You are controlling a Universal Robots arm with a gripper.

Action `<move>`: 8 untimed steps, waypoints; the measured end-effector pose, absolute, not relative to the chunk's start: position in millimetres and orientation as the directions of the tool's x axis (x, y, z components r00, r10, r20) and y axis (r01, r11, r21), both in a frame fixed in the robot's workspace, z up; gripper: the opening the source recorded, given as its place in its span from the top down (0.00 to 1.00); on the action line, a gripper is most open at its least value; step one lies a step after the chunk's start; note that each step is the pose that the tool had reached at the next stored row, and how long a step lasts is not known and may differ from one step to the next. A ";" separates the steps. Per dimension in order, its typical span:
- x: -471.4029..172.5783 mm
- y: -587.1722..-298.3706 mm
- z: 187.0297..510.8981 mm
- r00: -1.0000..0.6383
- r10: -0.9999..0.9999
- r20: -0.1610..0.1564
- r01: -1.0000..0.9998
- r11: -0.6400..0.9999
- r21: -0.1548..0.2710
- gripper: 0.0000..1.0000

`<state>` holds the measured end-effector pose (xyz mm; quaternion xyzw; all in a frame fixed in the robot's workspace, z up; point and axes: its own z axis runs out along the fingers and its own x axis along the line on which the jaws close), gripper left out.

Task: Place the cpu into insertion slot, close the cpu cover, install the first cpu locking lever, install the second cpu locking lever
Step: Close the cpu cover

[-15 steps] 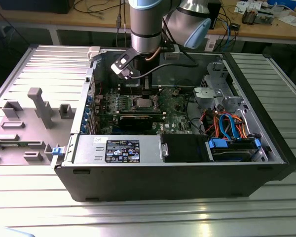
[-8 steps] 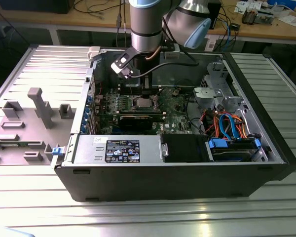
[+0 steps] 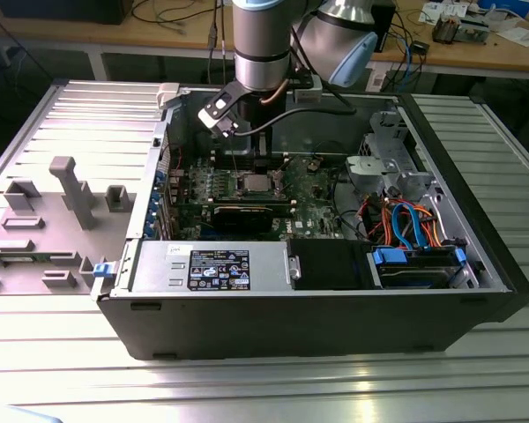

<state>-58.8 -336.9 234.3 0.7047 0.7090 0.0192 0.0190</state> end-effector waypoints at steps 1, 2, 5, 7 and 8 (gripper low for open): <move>-58.8 -336.9 234.3 -0.006 1.000 0.000 0.999 0.006 0.054 0.89; -58.8 -336.9 234.3 -0.006 1.000 0.000 0.999 0.006 0.053 0.89; -58.8 -336.9 234.3 -0.006 1.000 0.000 0.999 0.006 0.053 0.89; -58.8 -336.9 234.3 -0.006 1.000 0.000 0.999 0.006 0.053 0.89; -58.8 -336.9 234.3 -0.006 1.000 0.000 0.999 0.006 0.053 0.89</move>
